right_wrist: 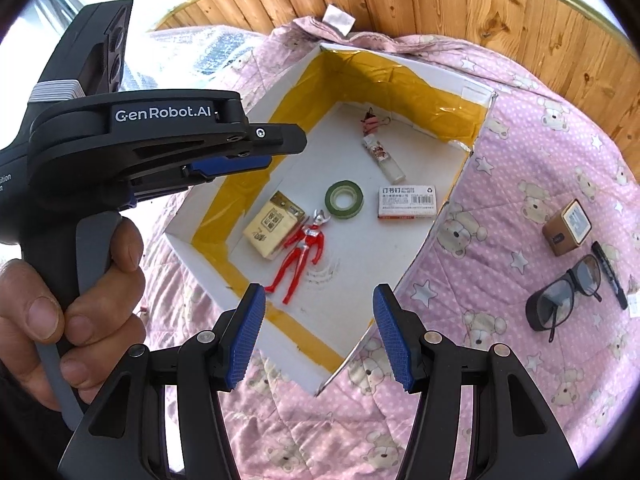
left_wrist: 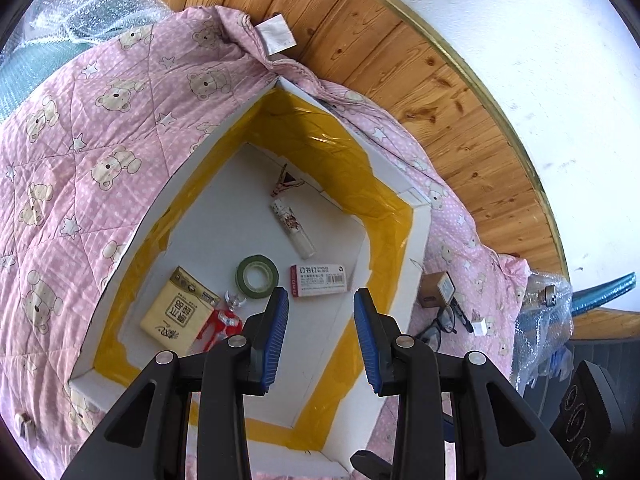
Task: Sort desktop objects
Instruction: 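Withdraw both grippers from the white box toward the glasses and marker, then reach the left gripper toward the black glasses while the right gripper approaches the black marker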
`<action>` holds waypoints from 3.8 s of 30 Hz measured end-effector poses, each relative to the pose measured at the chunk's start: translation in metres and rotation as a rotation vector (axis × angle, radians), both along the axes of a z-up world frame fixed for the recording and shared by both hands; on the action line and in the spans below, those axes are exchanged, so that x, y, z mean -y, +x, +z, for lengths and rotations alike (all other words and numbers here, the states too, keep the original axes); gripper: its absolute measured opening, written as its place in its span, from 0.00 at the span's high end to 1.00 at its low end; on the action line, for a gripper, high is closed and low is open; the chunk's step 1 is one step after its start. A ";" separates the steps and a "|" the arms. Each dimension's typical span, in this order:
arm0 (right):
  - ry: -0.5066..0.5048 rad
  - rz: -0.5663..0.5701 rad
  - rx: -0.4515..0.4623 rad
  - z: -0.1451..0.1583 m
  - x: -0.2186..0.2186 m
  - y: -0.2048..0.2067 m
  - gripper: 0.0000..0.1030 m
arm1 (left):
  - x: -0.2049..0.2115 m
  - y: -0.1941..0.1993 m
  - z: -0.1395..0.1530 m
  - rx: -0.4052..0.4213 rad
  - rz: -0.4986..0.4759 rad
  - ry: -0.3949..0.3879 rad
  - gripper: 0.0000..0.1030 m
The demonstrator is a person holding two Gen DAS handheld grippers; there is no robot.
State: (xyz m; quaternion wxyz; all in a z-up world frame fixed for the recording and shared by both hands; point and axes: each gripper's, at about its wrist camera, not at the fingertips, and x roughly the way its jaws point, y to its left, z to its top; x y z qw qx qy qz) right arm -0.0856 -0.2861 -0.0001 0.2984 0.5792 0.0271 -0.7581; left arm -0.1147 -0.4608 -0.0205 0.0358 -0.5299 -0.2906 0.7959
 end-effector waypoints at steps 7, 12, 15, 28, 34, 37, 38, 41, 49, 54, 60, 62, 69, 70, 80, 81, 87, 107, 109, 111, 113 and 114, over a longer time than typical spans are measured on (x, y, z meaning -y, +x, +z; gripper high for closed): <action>-0.012 -0.010 -0.021 0.011 -0.008 0.019 0.42 | -0.014 0.019 0.017 -0.024 -0.019 -0.008 0.65; -0.024 -0.007 -0.038 0.021 -0.011 0.035 0.42 | -0.022 0.035 0.030 -0.044 -0.024 -0.017 0.65; -0.033 -0.001 -0.050 0.026 -0.011 0.044 0.42 | -0.025 0.045 0.036 -0.053 -0.024 -0.021 0.65; -0.061 -0.008 -0.077 0.040 -0.031 0.071 0.42 | -0.043 0.082 0.056 -0.078 -0.018 -0.046 0.65; -0.075 -0.031 -0.073 0.041 -0.053 0.081 0.42 | -0.064 0.091 0.059 -0.066 -0.031 -0.062 0.65; -0.084 -0.055 -0.070 0.040 -0.069 0.084 0.42 | -0.078 0.094 0.061 -0.062 -0.049 -0.070 0.65; -0.086 -0.063 -0.069 0.040 -0.073 0.084 0.42 | -0.084 0.095 0.061 -0.061 -0.057 -0.074 0.65; -0.091 -0.092 -0.068 0.040 -0.092 0.087 0.42 | -0.101 0.096 0.063 -0.057 -0.081 -0.081 0.65; -0.093 -0.187 -0.056 0.032 -0.146 0.093 0.42 | -0.154 0.093 0.061 -0.041 -0.166 -0.093 0.65; -0.093 -0.255 -0.047 0.028 -0.181 0.094 0.42 | -0.186 0.089 0.059 -0.036 -0.218 -0.096 0.65; -0.098 -0.337 -0.038 0.024 -0.218 0.088 0.42 | -0.221 0.082 0.052 -0.020 -0.276 -0.096 0.65; -0.098 -0.367 -0.032 0.022 -0.230 0.086 0.42 | -0.232 0.078 0.048 -0.011 -0.295 -0.100 0.65; -0.100 -0.438 -0.012 0.011 -0.264 0.070 0.42 | -0.262 0.060 0.034 0.011 -0.338 -0.109 0.61; -0.100 -0.443 -0.010 0.010 -0.267 0.068 0.42 | -0.265 0.057 0.032 0.015 -0.342 -0.112 0.62; -0.088 -0.521 0.027 -0.015 -0.309 0.022 0.42 | -0.297 0.018 0.001 0.063 -0.396 -0.119 0.61; -0.087 -0.533 0.031 -0.018 -0.315 0.016 0.42 | -0.299 0.014 -0.003 0.068 -0.401 -0.119 0.61; -0.075 -0.576 0.056 -0.036 -0.341 -0.028 0.42 | -0.314 -0.016 -0.031 0.115 -0.424 -0.119 0.61; 0.004 -0.466 0.083 -0.100 -0.354 -0.123 0.47 | -0.341 -0.073 -0.113 0.215 -0.427 -0.087 0.61; 0.016 -0.459 0.090 -0.108 -0.355 -0.129 0.48 | -0.343 -0.076 -0.112 0.193 -0.429 -0.086 0.61; 0.025 -0.450 0.093 -0.114 -0.354 -0.133 0.48 | -0.346 -0.078 -0.112 0.182 -0.434 -0.083 0.61; 0.031 -0.438 0.097 -0.121 -0.353 -0.137 0.48 | -0.347 -0.081 -0.113 0.172 -0.434 -0.082 0.61; 0.040 -0.428 0.097 -0.125 -0.351 -0.139 0.48 | -0.347 -0.082 -0.113 0.167 -0.432 -0.087 0.61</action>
